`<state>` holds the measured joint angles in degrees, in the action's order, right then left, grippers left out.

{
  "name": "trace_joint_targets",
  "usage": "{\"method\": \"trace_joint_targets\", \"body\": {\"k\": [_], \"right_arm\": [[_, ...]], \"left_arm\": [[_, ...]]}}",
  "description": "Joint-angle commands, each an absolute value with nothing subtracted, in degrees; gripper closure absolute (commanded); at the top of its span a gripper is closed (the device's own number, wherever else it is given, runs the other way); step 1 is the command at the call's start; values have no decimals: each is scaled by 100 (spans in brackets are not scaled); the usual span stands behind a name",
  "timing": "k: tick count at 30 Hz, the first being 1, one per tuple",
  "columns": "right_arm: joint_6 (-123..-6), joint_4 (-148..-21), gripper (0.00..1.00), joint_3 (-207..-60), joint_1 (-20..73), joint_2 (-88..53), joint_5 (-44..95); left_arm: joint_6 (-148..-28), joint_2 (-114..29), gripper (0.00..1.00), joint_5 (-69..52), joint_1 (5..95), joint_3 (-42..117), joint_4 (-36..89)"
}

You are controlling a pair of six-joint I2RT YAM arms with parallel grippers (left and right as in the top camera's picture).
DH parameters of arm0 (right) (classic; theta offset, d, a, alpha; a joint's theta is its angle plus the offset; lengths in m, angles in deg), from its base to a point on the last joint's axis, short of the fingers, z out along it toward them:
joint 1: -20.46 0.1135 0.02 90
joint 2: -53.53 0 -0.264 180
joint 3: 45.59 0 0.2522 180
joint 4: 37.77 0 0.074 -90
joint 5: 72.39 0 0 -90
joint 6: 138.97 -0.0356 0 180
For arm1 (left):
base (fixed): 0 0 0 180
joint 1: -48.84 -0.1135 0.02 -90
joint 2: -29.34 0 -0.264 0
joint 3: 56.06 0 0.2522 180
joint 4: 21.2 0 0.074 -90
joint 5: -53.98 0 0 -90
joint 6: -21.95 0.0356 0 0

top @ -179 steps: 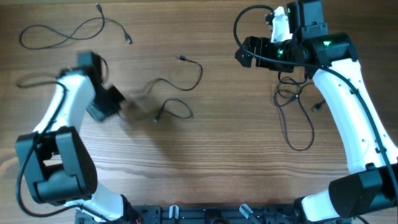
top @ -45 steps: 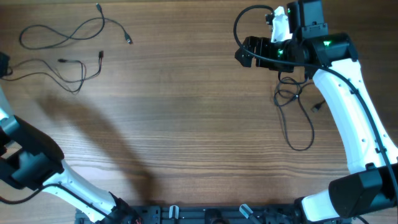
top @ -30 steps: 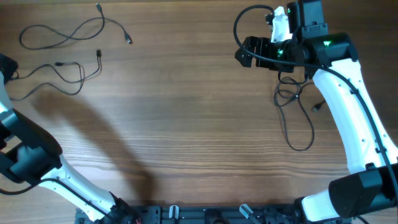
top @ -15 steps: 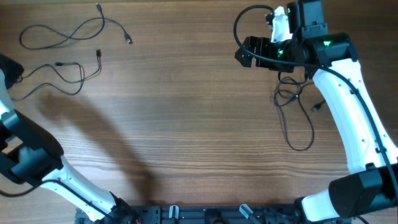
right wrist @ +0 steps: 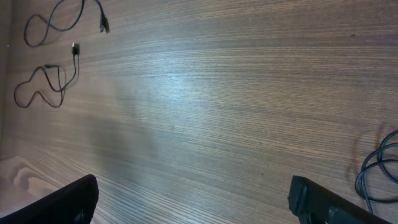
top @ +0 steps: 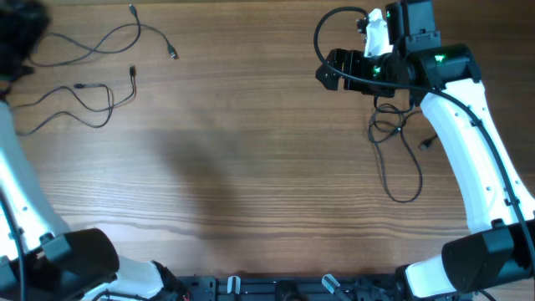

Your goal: Untangle cables

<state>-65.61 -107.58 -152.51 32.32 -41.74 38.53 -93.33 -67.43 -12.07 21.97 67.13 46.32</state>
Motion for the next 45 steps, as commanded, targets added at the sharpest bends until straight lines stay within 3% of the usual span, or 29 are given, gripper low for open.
{"method": "trace_joint_targets", "body": {"k": [1, 8, 14, 22, 33, 45], "right_arm": [[-6590, -10743, 0, -15260, 3245, -4198, 3812], [-6743, -10743, 0, -15260, 3245, -4198, 3814], [-7754, -10806, 0, -15260, 3245, -4198, 3814], [-7741, -11246, 0, -15260, 3245, -4198, 3762], [-7750, -12247, 0, -15260, 3245, -4224, 1536], [-7741, -12422, 0, -15260, 3083, -5070, 662]], "left_arm": [[-9379, -7069, 0, -550, 2934, 6645, 5624], [-9377, -7451, 0, -1824, 4411, 6439, 6861], [-9379, -7569, 0, -2023, 5546, 5910, 7010], [-9383, -7569, 0, -2674, 6571, 5519, 6931], [-9552, -7569, 0, -2908, 6721, 5014, 6909], [-9554, -7569, 0, -3380, 6719, 4597, 6719]]}}
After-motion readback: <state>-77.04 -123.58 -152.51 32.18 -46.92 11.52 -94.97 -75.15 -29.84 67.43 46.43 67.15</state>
